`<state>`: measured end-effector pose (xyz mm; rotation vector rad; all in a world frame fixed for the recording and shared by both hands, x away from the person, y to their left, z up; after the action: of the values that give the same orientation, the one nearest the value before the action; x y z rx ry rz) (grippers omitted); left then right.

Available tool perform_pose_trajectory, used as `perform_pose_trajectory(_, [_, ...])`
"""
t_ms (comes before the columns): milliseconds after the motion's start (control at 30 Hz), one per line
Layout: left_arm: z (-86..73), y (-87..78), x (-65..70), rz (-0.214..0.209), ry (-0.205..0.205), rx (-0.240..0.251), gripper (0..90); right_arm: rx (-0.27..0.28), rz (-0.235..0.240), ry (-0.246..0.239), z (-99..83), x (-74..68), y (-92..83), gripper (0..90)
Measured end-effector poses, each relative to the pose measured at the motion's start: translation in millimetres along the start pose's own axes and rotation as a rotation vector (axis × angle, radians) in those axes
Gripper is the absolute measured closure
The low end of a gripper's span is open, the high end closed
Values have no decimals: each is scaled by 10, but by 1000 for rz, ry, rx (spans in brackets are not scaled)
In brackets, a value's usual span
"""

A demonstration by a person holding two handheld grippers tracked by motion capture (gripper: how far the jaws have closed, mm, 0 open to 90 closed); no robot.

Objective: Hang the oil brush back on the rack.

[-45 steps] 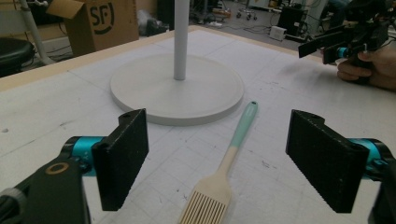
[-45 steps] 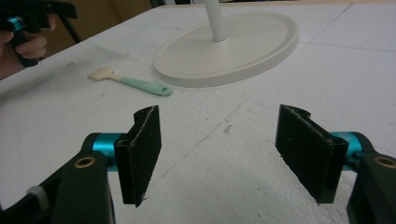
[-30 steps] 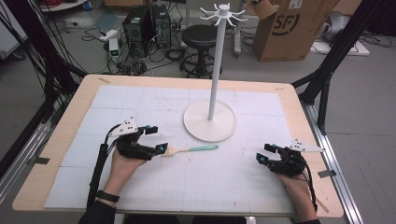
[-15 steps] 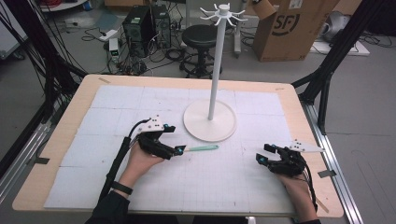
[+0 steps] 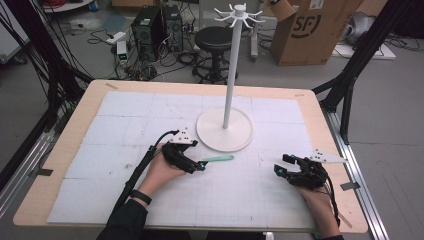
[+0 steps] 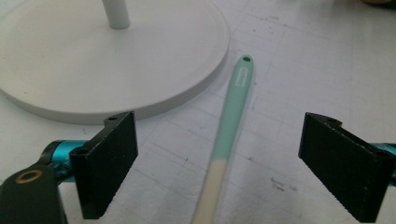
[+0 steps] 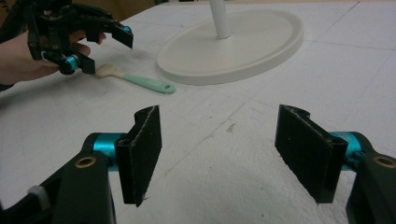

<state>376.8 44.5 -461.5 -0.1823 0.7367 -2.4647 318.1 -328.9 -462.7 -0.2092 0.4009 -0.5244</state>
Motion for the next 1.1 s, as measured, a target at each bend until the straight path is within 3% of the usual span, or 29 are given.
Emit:
perform_pose_trajectory(167, [-66,27,-25,1,23,-45,260,-1,2,4,-1,-2,0,313])
perform_pose_trajectory(600, [-109,59,-10,-10,66,-68,585,-2,4,4,-1,-1,-2,313])
perform_pose_trajectory(1100, [-119,28,9,3,108,-82,750,-1,5,1,-1,-2,-1,312])
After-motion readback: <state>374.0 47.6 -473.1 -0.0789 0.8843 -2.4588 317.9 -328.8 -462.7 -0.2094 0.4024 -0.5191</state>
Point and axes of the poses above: each handheld gripper's, and its own axes: y roughly forward along the jaws, z roughly out of its top, x roughly to its right, the point moved 4 cm from there along y, roughly forward along the jaws, and after that the axes turned 10 degrees about z, right-handed, at the moved point
